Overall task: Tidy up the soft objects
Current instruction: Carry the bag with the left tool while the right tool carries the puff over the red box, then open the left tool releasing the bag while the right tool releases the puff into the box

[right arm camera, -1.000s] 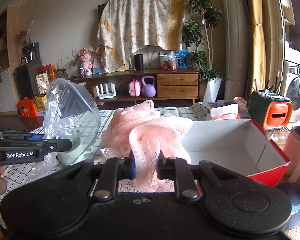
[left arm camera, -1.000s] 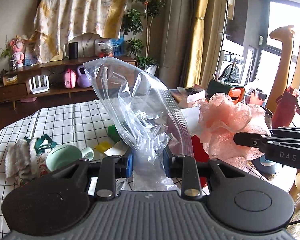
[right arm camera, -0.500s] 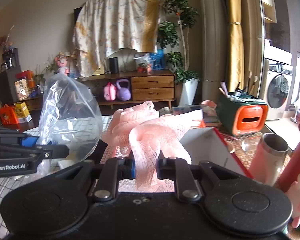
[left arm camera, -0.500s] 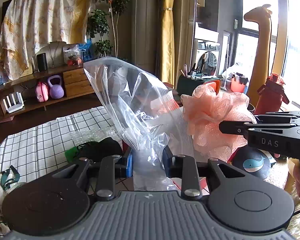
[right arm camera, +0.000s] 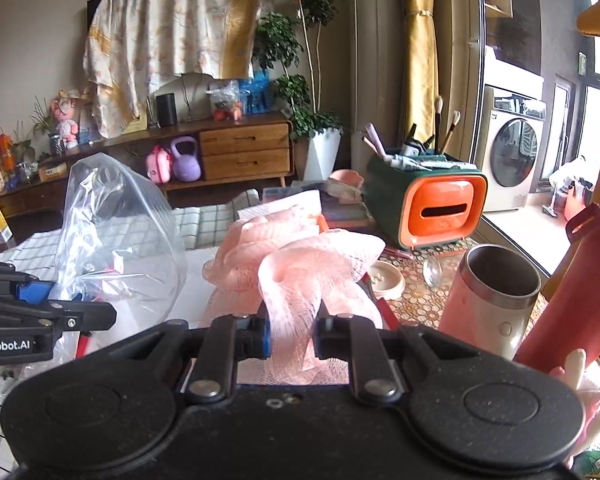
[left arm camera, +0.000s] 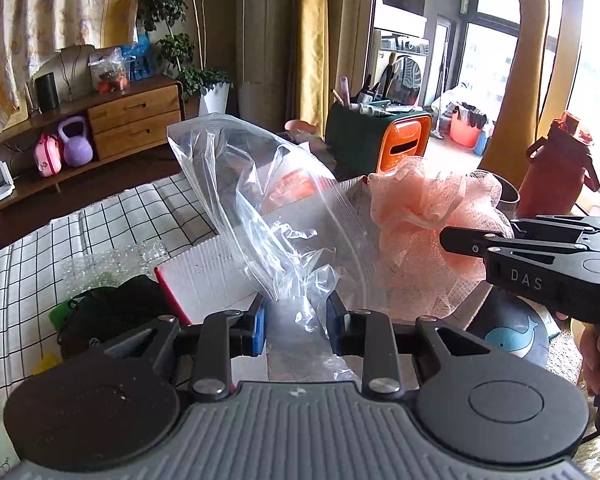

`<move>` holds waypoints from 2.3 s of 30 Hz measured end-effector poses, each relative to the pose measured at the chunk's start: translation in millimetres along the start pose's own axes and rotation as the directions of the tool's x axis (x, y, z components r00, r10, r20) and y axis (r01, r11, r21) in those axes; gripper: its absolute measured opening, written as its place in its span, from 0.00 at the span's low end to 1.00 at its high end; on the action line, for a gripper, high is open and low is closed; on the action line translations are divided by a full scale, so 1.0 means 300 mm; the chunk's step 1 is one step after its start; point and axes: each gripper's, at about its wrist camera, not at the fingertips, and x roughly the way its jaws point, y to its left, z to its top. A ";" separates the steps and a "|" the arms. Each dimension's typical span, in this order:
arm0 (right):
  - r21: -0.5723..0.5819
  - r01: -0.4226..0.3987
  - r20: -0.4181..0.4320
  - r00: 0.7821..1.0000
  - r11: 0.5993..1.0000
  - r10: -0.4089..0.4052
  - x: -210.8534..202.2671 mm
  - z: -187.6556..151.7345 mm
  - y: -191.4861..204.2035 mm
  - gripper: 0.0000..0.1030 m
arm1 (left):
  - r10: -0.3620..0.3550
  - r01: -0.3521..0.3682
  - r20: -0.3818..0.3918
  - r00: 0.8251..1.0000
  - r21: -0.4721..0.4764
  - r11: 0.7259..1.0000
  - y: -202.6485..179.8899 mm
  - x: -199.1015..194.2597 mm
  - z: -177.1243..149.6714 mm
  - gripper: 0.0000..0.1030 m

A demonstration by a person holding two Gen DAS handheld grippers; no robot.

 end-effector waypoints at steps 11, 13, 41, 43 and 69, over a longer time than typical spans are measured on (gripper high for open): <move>-0.022 -0.037 -0.125 0.992 0.999 0.034 0.149 -0.050 -0.032 0.18 | -0.046 0.030 -0.210 0.977 -0.082 0.996 -0.010 0.279 0.021 0.28; -0.027 -0.046 -0.144 0.989 0.999 0.041 0.160 -0.060 -0.033 0.18 | -0.042 0.025 -0.237 0.971 -0.074 0.997 -0.012 0.311 0.012 0.28; -0.007 -0.028 -0.198 0.980 1.000 0.026 0.188 -0.088 -0.042 0.54 | -0.060 0.024 -0.360 0.931 -0.103 0.994 -0.003 0.408 0.006 0.63; 0.000 -0.030 -0.192 0.981 1.000 0.029 0.173 -0.084 -0.042 0.59 | -0.057 0.023 -0.344 0.937 -0.103 0.994 -0.001 0.392 0.006 0.63; 0.016 -0.059 -0.112 0.992 0.998 0.061 -0.102 -0.046 0.072 0.82 | -0.040 0.030 -0.147 0.988 -0.067 0.997 0.036 0.018 -0.015 0.64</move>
